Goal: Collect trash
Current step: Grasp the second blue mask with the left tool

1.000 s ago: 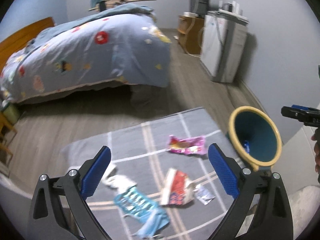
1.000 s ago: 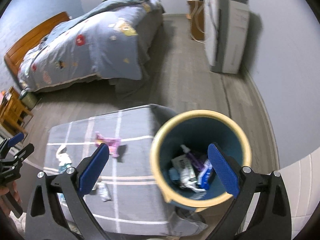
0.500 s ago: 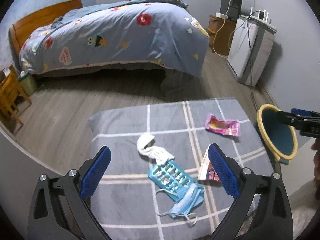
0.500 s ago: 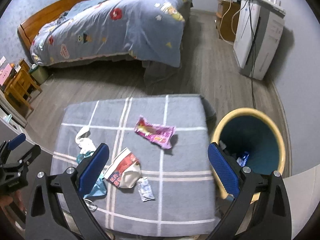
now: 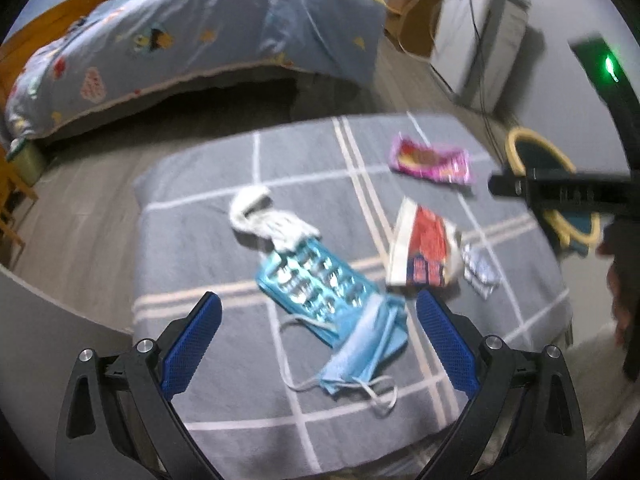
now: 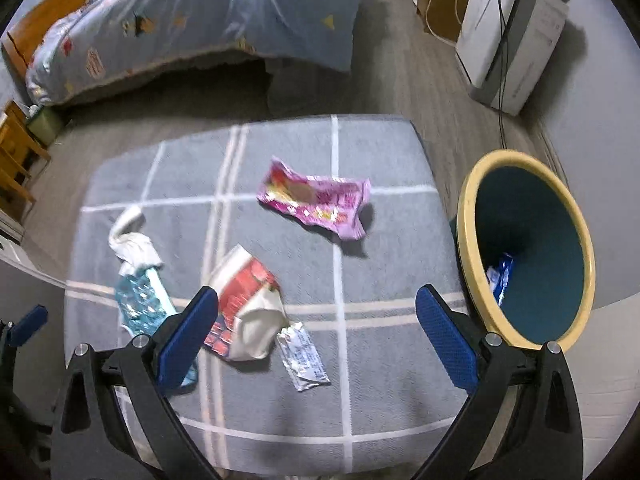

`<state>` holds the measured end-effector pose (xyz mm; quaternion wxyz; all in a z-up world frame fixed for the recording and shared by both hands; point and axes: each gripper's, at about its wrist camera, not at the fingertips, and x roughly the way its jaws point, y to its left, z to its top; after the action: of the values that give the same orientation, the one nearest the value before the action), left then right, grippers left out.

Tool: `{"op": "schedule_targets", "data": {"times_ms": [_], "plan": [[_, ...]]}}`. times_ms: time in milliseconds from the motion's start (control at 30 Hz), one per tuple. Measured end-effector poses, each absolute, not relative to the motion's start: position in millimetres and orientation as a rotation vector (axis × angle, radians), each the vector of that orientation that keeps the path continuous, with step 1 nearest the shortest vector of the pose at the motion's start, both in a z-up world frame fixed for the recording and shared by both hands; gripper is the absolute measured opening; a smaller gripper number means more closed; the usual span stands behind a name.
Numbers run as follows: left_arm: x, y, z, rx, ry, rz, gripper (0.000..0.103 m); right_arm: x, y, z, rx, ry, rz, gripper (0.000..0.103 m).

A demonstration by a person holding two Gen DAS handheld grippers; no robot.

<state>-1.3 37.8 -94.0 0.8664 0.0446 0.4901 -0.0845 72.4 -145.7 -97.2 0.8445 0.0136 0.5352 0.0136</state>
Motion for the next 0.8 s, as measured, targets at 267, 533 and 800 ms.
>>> {"op": "schedule_targets", "data": {"times_ms": [267, 533, 800], "plan": [[2, 26, -128, 0.131, 1.117, -0.190, 0.096, 75, -153, -125, 0.096, 1.203, 0.031, 0.097], [1, 18, -143, 0.143, 1.178, -0.246, 0.084, 78, -143, -139, 0.068, 1.247, 0.046, 0.087], [0, 14, -148, 0.203, 1.212, -0.279, 0.031, 82, -130, -153, 0.104, 1.283, 0.101, 0.063]]}}
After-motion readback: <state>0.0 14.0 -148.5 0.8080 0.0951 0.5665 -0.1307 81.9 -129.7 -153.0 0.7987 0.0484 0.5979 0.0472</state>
